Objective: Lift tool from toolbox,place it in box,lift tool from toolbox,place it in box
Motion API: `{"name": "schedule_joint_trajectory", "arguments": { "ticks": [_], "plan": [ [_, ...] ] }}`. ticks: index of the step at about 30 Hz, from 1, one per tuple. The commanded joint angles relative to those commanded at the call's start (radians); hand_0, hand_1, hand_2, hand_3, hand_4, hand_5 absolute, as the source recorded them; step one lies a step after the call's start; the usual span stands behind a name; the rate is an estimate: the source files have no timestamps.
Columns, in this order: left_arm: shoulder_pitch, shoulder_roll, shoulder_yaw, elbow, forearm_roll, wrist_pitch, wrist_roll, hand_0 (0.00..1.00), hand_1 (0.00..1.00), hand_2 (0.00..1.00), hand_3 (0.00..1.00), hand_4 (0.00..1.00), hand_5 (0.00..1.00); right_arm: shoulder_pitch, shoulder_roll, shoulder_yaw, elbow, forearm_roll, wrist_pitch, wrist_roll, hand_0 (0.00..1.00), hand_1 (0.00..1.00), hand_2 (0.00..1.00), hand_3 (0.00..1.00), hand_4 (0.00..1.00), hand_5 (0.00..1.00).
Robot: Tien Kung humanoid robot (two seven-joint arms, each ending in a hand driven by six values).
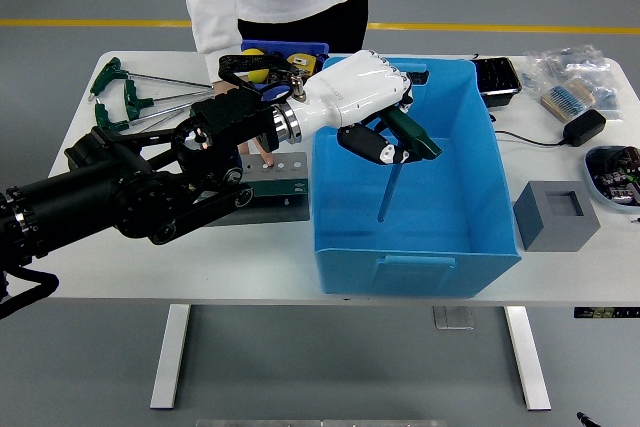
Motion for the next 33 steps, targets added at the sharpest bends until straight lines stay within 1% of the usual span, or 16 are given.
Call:
{"name": "schedule_joint_trajectory", "arguments": {
  "ticks": [2,5,6,8,11,12,14,16,19,22,26,29,30,32,33],
  "plan": [
    [-0.005,-0.009,0.002,0.031,-0.014,-0.028,0.014,0.39,0.424,0.543,0.532,0.882,0.577,0.0,-0.001,0.008,-0.001,-0.013,0.0,-0.003,0.669,0.634,0.703,0.571,0.832,0.739],
    [-0.013,-0.022,0.003,0.068,-0.047,-0.03,-0.002,0.39,0.424,0.543,0.532,0.882,0.577,0.0,-0.003,0.013,-0.001,-0.025,0.0,-0.006,0.669,0.634,0.703,0.571,0.832,0.739],
    [-0.015,-0.026,0.003,0.076,-0.058,-0.028,-0.009,0.473,0.538,0.664,0.577,0.929,0.587,0.0,-0.004,0.015,-0.001,-0.028,-0.001,-0.006,0.668,0.635,0.705,0.571,0.832,0.739],
    [-0.02,-0.036,0.002,0.087,-0.074,-0.019,-0.027,0.473,0.538,0.664,0.577,0.929,0.587,-0.001,-0.005,0.021,-0.001,-0.038,-0.001,-0.009,0.668,0.635,0.705,0.571,0.832,0.739],
    [-0.028,-0.053,-0.002,0.097,-0.087,-0.001,-0.047,0.473,0.538,0.664,0.577,0.929,0.587,-0.002,-0.006,0.026,0.0,-0.049,-0.001,-0.012,0.668,0.635,0.705,0.571,0.832,0.739],
    [-0.031,-0.06,-0.004,0.101,-0.09,0.002,-0.05,0.483,0.555,0.684,0.597,0.919,0.579,-0.002,-0.006,0.028,0.0,-0.052,-0.001,-0.013,0.667,0.635,0.704,0.571,0.833,0.738],
    [-0.038,-0.073,-0.009,0.107,-0.091,0.008,-0.053,0.483,0.555,0.684,0.597,0.919,0.579,0.001,-0.007,0.029,0.0,-0.053,-0.002,-0.014,0.667,0.635,0.704,0.571,0.833,0.738],
    [-0.042,-0.079,-0.015,0.105,-0.091,0.013,-0.058,0.483,0.555,0.684,0.597,0.919,0.579,0.004,-0.009,0.025,0.0,-0.045,-0.003,-0.012,0.667,0.635,0.704,0.571,0.833,0.738],
    [-0.04,-0.077,-0.029,0.092,-0.086,0.023,-0.061,0.488,0.558,0.69,0.599,0.906,0.571,0.004,-0.009,0.016,0.0,-0.025,-0.004,-0.006,0.666,0.635,0.704,0.571,0.833,0.737],
    [-0.031,-0.062,-0.05,0.068,-0.067,0.02,-0.049,0.488,0.558,0.69,0.599,0.906,0.571,0.0,-0.007,0.01,-0.001,-0.011,-0.004,-0.002,0.666,0.635,0.704,0.571,0.833,0.737],
    [0.002,-0.022,-0.101,0.019,-0.027,-0.007,-0.009,0.496,0.561,0.69,0.597,0.908,0.569,-0.008,-0.002,0.0,-0.003,0.008,-0.005,0.004,0.666,0.635,0.702,0.571,0.832,0.735],
    [0.061,0.038,-0.179,-0.058,0.018,-0.039,0.035,0.496,0.561,0.69,0.597,0.908,0.569,-0.018,0.001,-0.004,-0.005,0.018,-0.004,0.006,0.666,0.635,0.702,0.571,0.832,0.735],
    [0.077,0.052,-0.199,-0.079,0.028,-0.045,0.043,0.473,0.54,0.654,0.599,0.94,0.609,-0.02,0.003,-0.003,-0.005,0.016,-0.004,0.006,0.669,0.635,0.702,0.57,0.832,0.737],
    [0.137,0.1,-0.271,-0.152,0.063,-0.056,0.071,0.473,0.54,0.654,0.599,0.94,0.609,-0.024,0.006,-0.005,-0.006,0.017,-0.004,0.006,0.669,0.635,0.702,0.57,0.832,0.737],
    [0.166,0.119,-0.304,-0.184,0.08,-0.058,0.082,0.473,0.54,0.654,0.599,0.94,0.609,-0.025,0.007,-0.005,-0.006,0.017,-0.003,0.006,0.669,0.635,0.702,0.57,0.832,0.737]
  ]
}}
